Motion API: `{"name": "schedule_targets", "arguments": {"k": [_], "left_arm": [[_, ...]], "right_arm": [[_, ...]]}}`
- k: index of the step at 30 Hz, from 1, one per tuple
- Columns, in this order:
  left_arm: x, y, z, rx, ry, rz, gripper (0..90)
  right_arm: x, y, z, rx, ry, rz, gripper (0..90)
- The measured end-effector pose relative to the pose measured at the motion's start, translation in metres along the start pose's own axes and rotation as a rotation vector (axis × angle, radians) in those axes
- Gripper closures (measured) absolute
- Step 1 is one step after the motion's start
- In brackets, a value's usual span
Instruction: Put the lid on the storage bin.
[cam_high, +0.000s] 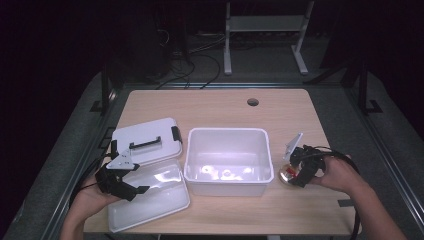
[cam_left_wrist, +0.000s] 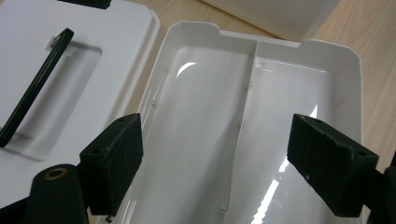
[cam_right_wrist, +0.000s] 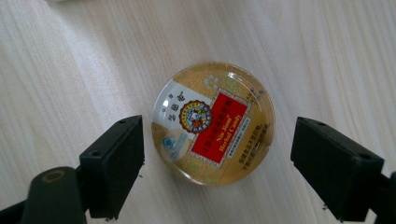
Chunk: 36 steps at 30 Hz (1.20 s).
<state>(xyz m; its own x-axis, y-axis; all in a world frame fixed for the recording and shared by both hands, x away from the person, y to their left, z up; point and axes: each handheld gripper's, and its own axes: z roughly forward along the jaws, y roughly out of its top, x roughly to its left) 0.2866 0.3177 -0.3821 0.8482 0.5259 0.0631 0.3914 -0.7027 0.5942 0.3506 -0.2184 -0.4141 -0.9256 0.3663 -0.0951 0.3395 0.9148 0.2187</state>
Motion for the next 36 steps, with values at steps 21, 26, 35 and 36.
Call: {"name": "schedule_targets", "arguments": {"k": [21,26,35,36], "left_arm": [[0.003,-0.008,-0.003,-0.014,0.003,-0.019,17.0],[0.003,-0.008,-0.004,-0.022,0.007,-0.020,17.0],[0.004,-0.011,-0.004,-0.022,0.007,-0.025,17.0],[0.004,-0.011,-0.004,-0.020,0.006,-0.025,17.0]], "right_arm": [[-0.002,0.012,0.023,0.083,0.037,-0.062,19.0],[-0.002,0.013,0.025,0.081,0.040,-0.072,19.1],[0.001,0.010,0.021,0.076,0.049,-0.092,19.5],[0.001,0.010,0.019,0.068,0.051,-0.094,19.6]]}}
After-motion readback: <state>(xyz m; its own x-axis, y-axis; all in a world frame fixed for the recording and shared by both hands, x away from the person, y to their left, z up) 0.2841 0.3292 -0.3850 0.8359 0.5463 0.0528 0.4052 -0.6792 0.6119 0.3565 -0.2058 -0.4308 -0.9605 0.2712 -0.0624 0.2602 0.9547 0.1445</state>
